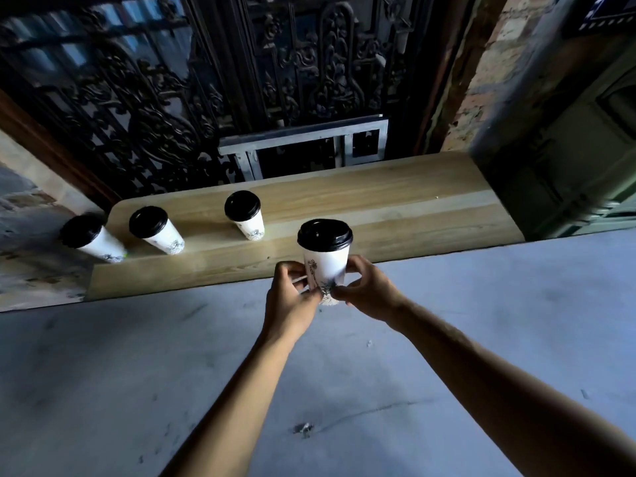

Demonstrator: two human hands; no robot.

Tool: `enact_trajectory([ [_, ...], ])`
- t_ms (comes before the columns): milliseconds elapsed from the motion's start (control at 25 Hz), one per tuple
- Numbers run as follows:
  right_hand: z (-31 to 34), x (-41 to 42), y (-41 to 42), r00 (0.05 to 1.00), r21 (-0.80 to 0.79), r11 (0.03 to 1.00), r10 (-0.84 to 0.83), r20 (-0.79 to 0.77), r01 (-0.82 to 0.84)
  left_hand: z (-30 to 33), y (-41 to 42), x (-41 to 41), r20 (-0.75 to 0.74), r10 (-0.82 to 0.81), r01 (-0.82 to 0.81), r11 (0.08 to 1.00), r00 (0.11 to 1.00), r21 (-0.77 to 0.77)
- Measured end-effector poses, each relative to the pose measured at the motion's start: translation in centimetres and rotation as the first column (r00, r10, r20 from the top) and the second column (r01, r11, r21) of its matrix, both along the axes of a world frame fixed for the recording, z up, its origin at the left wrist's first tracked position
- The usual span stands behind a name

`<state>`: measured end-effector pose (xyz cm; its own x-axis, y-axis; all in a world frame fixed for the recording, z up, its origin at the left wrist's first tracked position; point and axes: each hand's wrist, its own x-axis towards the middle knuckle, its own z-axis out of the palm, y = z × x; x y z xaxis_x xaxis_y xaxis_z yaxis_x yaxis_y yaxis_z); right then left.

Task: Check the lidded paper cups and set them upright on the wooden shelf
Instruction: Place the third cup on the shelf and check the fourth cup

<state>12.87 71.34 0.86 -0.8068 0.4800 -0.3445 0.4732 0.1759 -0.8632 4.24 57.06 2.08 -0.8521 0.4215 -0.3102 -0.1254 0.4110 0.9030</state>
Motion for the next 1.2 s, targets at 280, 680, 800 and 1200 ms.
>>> enact_trajectory([
  [280,-4.9,-8.1,9.3,0.993,0.163,0.980,0.113,0.031,-0.117,-7.0,8.8,-7.8,-0.008,-0.106,0.106,0.991,0.994,0.081],
  [680,-13.4,-17.7,15.5,0.962,0.305,0.925,0.260,-0.080,-0.225,-17.4,13.7,-16.9,-0.168,-0.079,0.102,0.986,0.983,0.132],
  [800,-15.0,-19.3,16.7,0.961,0.365,0.905,0.264,-0.082,-0.218,-18.9,14.7,-18.6,-0.251,-0.118,0.151,0.982,0.961,0.114],
  [1200,-17.1,-20.0,16.8,0.955,0.345,0.912,0.276,-0.113,-0.223,-21.0,15.2,-19.9,-0.250,-0.103,0.127,0.989,0.963,0.081],
])
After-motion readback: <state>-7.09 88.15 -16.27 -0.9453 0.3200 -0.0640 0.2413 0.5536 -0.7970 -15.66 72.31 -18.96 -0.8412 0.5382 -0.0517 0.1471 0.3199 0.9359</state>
